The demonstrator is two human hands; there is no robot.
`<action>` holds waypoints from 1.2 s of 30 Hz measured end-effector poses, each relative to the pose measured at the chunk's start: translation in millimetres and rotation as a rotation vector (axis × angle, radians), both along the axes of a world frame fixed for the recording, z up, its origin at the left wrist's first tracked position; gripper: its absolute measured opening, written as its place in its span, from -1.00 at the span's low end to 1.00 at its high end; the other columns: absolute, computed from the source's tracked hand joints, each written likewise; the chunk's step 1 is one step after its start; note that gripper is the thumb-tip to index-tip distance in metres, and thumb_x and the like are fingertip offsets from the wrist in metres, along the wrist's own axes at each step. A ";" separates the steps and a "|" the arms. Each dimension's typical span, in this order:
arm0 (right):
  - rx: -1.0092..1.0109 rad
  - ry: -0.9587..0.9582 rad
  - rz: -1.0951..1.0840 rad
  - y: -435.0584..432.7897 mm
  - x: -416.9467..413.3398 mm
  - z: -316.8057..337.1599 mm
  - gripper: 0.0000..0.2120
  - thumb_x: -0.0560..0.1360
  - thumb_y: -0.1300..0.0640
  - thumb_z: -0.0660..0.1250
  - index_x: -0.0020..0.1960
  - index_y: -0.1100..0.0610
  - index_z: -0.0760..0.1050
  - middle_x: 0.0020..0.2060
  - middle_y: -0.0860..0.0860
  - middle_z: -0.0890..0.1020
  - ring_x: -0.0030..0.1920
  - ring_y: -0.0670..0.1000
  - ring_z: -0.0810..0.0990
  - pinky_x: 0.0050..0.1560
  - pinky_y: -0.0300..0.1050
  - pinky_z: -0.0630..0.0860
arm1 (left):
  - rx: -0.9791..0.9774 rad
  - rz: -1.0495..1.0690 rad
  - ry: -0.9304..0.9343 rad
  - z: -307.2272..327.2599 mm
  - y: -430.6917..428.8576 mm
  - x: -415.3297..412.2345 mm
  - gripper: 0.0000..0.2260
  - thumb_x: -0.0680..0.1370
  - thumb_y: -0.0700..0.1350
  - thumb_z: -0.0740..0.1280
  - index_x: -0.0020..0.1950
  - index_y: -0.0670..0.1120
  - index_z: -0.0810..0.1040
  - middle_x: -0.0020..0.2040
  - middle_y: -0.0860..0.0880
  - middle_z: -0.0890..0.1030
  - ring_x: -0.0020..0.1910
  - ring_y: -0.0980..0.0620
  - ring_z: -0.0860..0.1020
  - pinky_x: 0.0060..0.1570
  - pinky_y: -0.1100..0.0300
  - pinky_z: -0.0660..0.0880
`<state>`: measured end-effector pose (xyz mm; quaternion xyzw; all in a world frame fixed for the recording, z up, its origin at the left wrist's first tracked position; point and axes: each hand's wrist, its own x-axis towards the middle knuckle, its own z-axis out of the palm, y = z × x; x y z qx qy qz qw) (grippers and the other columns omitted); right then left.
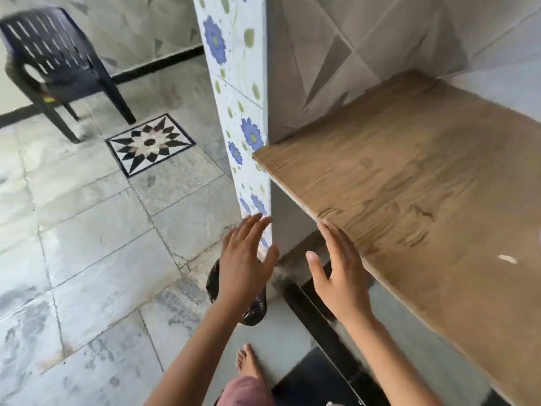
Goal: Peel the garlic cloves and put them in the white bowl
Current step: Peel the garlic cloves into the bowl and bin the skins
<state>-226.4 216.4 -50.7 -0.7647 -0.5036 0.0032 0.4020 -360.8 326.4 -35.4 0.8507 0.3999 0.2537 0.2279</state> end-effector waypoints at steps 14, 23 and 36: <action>-0.302 -0.161 -0.737 -289.4 127.0 11.1 -0.48 0.49 -0.04 0.10 0.24 0.29 0.51 0.23 0.23 0.54 0.20 0.22 0.55 0.16 0.13 0.51 | -0.009 -0.643 0.172 23.9 -183.9 235.9 -0.65 0.49 -0.19 0.30 0.27 -0.03 0.54 0.26 0.00 0.54 0.14 -0.05 0.54 0.11 0.16 0.44; -0.522 -0.093 -0.793 -317.0 137.5 -2.2 -0.40 0.56 -0.14 -0.06 0.39 0.22 0.38 0.39 0.17 0.38 0.42 0.13 0.33 0.41 0.04 0.18 | 0.068 -0.714 0.315 16.3 -189.1 315.4 -0.79 0.49 -0.30 0.21 -0.03 -0.15 0.62 0.01 -0.15 0.59 -0.02 -0.16 0.57 -0.14 0.15 0.41; -0.548 0.032 -0.800 -317.1 131.5 8.0 -0.18 0.39 -0.32 -0.35 0.54 0.02 0.04 0.53 -0.05 -0.01 0.52 -0.05 -0.03 0.40 -0.18 -0.23 | 0.132 -0.858 0.504 69.9 -226.8 404.3 -0.78 0.54 -0.20 0.20 0.11 -0.14 0.58 0.10 -0.10 0.59 -0.02 -0.09 0.56 -0.12 0.18 0.41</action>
